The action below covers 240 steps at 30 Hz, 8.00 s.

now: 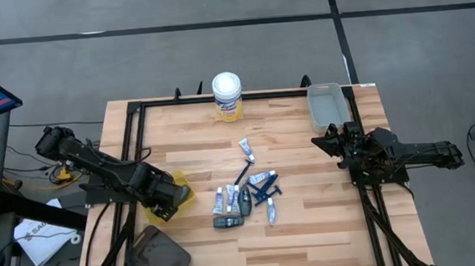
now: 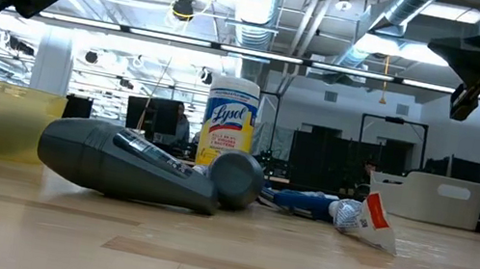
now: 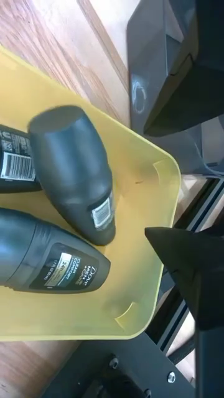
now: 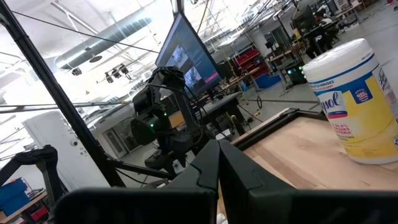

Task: Pick & Place Travel size toiletries
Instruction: Put the black deodorant into the yellow bin

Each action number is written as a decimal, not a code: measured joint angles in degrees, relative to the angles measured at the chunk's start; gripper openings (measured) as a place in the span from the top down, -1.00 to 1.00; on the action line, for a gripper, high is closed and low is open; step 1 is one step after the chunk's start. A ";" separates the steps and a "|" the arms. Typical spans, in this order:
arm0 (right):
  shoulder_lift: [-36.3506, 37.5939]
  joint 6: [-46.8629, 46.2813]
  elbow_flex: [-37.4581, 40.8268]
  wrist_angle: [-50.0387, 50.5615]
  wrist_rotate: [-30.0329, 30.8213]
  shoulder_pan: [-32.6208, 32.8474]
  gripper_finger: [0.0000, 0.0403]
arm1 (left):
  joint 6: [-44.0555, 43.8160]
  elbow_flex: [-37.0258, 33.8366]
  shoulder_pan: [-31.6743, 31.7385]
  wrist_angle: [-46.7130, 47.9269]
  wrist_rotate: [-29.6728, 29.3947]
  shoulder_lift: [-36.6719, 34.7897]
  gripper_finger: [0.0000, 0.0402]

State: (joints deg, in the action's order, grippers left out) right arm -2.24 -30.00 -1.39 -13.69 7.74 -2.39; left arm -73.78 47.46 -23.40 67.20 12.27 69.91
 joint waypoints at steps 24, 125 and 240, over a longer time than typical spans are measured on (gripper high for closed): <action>0.02 -0.54 0.00 -0.02 -0.02 0.07 1.00 | 40.09 9.44 8.27 -26.76 -19.29 1.52 -0.45; -0.04 -10.55 0.04 8.34 -0.43 0.11 1.00 | 20.57 16.44 -3.58 -25.06 -27.59 17.15 0.02; 0.00 -10.55 -0.02 8.98 -0.43 0.11 1.00 | 60.62 16.79 3.43 -64.90 -33.49 40.15 -0.61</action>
State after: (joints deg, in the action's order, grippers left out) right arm -2.24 -40.56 -1.41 -4.71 7.31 -2.29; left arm -13.16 64.25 -19.97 2.30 -21.22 110.06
